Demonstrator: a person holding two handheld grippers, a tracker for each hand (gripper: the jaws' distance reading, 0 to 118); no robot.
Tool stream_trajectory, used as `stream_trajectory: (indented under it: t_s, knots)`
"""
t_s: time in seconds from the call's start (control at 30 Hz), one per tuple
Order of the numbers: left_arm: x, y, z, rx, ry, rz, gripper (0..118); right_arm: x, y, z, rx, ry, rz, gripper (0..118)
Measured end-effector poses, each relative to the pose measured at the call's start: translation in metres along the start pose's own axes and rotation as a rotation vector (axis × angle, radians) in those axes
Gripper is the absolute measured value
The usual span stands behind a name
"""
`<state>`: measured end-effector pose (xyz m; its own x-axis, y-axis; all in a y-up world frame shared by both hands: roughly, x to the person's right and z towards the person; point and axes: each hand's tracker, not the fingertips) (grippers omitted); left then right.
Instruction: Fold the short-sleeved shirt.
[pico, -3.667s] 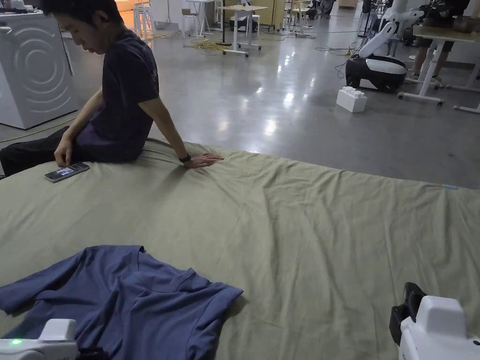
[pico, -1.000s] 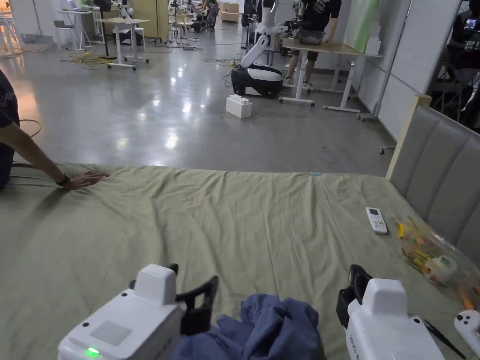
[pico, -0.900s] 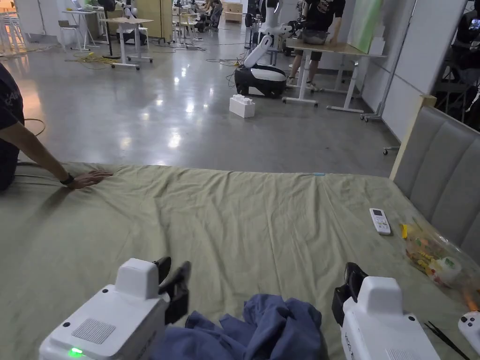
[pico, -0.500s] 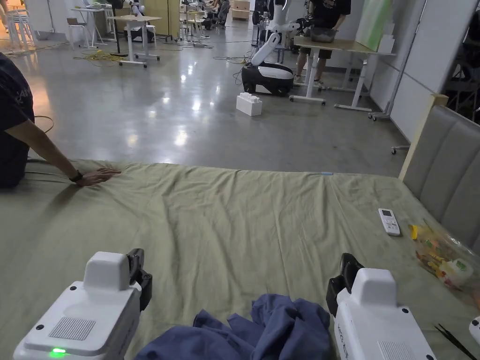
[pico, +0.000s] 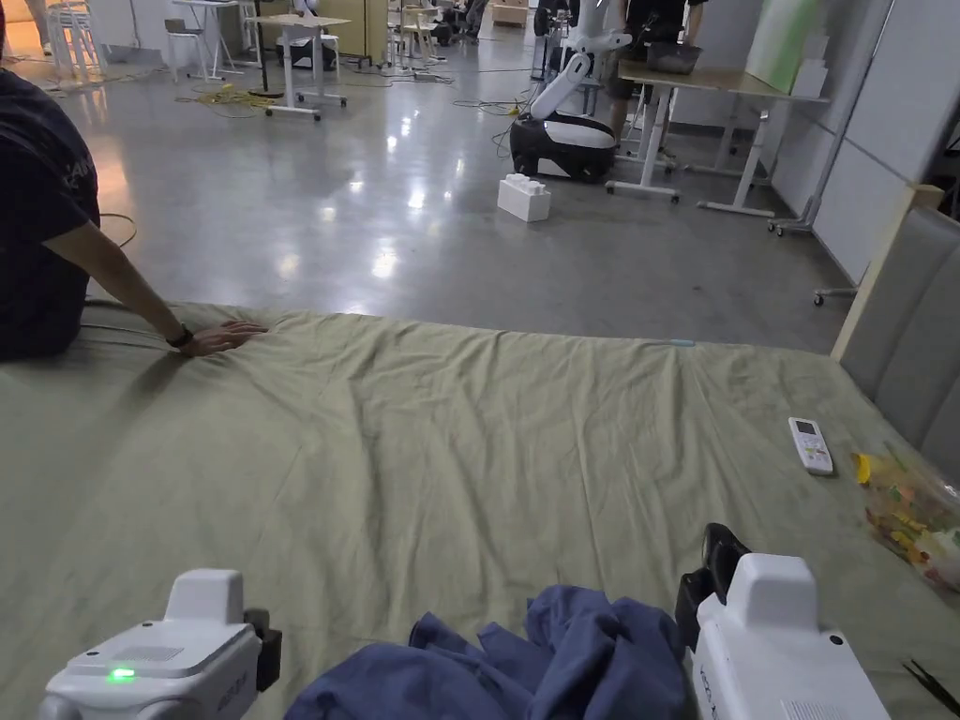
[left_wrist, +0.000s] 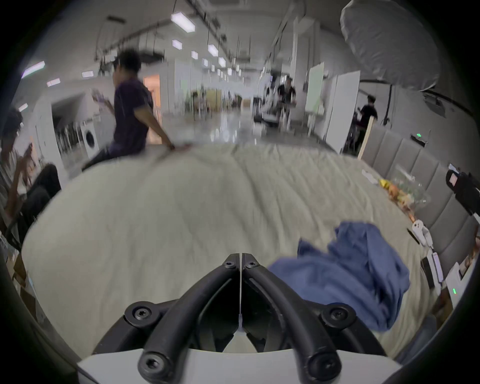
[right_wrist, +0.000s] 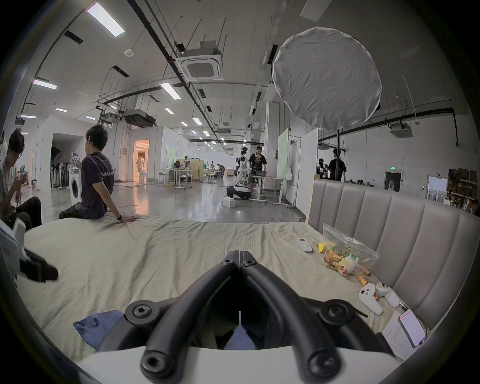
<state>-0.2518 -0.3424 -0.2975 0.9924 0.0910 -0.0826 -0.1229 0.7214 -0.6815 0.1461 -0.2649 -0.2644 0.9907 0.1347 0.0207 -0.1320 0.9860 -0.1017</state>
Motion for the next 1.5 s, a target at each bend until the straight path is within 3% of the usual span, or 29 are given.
stream_trajectory:
  t_s: [0.03,0.13,0.17,0.33,0.47,0.53,0.57,0.6,0.7,0.77,0.8,0.9,1.0,1.07,1.17,1.3,1.4,1.43,1.47,1.5]
  knots:
    - [-0.006,-0.004,-0.012,-0.052,-0.014,0.019,7,0.000,-0.002,0.000,-0.007,0.002,-0.004,0]
    - [0.003,-0.024,-0.023,-0.186,-0.027,0.052,69,-0.001,-0.009,0.000,-0.028,0.003,-0.010,0]
    - [0.003,-0.030,-0.031,-0.215,-0.025,0.050,82,-0.002,-0.011,0.000,-0.033,0.004,-0.010,0]
    - [0.010,-0.052,-0.066,-0.322,0.027,0.025,80,-0.002,-0.019,-0.002,-0.057,0.005,-0.014,0]
    - [0.028,-0.063,-0.076,-0.319,0.079,-0.089,69,-0.001,-0.024,-0.002,-0.073,0.001,-0.017,0]
    - [0.029,-0.064,-0.093,-0.304,0.090,-0.153,50,-0.001,-0.026,-0.002,-0.080,0.000,-0.017,0]
    - [0.035,-0.064,-0.093,-0.290,0.077,-0.180,24,-0.001,-0.026,-0.002,-0.080,0.000,-0.013,0]
    - [0.040,-0.065,-0.093,-0.279,0.070,-0.212,8,0.000,-0.027,-0.003,-0.079,0.000,-0.007,0]
    - [0.057,-0.077,-0.082,-0.228,0.049,-0.355,6,0.001,-0.032,-0.004,-0.105,-0.016,0.010,0]
    - [0.061,-0.082,-0.067,-0.197,0.023,-0.410,5,0.002,-0.028,0.000,-0.022,-0.012,0.089,0]
    - [0.060,-0.083,-0.063,-0.199,0.014,-0.382,5,0.005,-0.034,-0.002,-0.106,0.012,0.010,0]
    - [0.052,-0.076,-0.046,-0.185,-0.080,-0.285,4,0.012,-0.034,-0.014,-0.102,-0.001,0.062,0]
    - [0.045,-0.070,-0.028,-0.125,-0.098,-0.224,4,0.025,-0.039,-0.039,-0.183,0.040,0.040,0]
    - [0.034,-0.059,-0.026,-0.108,-0.112,-0.157,4,0.036,-0.049,-0.061,-0.321,0.082,-0.022,0]
    - [0.028,-0.051,-0.022,-0.084,-0.112,-0.161,4,0.043,-0.060,-0.102,-0.444,0.105,0.033,0]
    - [0.030,-0.042,-0.017,-0.068,-0.132,-0.119,4,0.039,-0.077,-0.141,-0.648,0.157,0.037,2]
    - [0.031,-0.039,-0.016,-0.076,-0.135,-0.091,4,0.037,-0.103,-0.174,-0.748,0.216,0.085,19]
    - [0.029,-0.039,-0.019,-0.074,-0.134,-0.089,4,0.035,-0.110,-0.182,-0.782,0.221,0.091,33]
    - [0.029,-0.039,-0.019,-0.072,-0.131,-0.091,4,0.034,-0.117,-0.189,-0.816,0.222,0.102,60]
    - [0.029,-0.039,-0.019,-0.073,-0.127,-0.097,4,0.032,-0.124,-0.197,-0.862,0.232,0.111,75]
